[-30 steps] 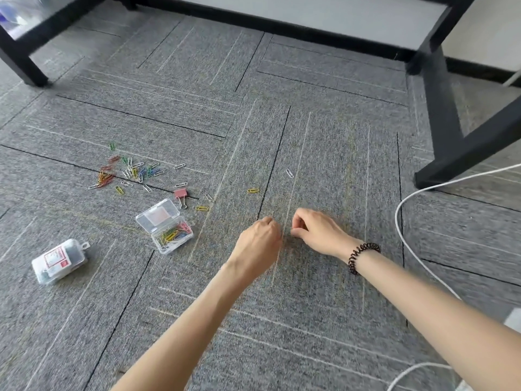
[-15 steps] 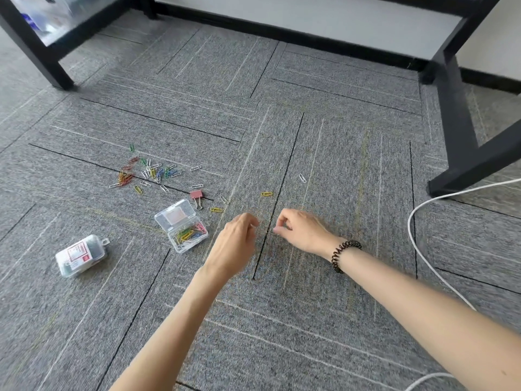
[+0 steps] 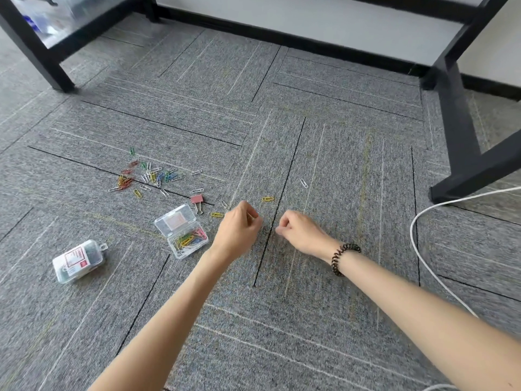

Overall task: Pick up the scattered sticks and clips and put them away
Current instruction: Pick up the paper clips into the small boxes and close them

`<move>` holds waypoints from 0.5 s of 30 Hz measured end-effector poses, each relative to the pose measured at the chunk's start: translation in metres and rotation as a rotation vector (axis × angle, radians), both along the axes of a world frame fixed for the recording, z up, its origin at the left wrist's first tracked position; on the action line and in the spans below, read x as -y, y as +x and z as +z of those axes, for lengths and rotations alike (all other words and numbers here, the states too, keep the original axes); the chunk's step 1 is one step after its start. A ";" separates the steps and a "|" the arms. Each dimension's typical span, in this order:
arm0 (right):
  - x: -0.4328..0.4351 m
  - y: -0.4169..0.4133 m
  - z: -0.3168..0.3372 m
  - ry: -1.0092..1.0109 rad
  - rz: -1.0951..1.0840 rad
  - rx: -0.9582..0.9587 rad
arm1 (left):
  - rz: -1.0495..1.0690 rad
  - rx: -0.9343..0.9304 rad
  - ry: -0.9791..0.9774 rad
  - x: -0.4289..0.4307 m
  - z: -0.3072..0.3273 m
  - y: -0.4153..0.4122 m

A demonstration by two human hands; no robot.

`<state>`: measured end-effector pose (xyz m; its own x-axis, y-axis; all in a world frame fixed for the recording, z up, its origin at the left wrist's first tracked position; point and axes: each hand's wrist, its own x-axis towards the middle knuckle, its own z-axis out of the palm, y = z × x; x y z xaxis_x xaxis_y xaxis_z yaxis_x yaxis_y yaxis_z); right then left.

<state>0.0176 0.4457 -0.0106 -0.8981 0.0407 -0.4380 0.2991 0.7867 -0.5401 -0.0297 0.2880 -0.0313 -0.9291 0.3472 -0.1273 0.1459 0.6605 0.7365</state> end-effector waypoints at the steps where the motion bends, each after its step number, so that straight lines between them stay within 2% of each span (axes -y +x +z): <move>1: -0.003 -0.003 0.003 -0.042 -0.055 0.008 | -0.013 -0.027 -0.023 -0.004 0.000 -0.006; 7: -0.028 -0.021 0.006 -0.340 -0.363 0.018 | -0.079 -0.212 -0.180 -0.031 0.002 -0.037; 12: -0.045 -0.030 -0.001 -0.894 -0.617 0.092 | -0.191 -0.241 -0.298 -0.045 -0.001 -0.048; 15: -0.053 -0.036 -0.002 -1.114 -0.712 0.122 | -0.222 -0.224 -0.310 -0.046 -0.008 -0.052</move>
<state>-0.0182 0.4987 -0.0125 -0.7831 0.0522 -0.6196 0.5511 -0.4035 -0.7304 -0.0812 0.3337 -0.0394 -0.8528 0.5186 -0.0614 0.4425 0.7801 0.4424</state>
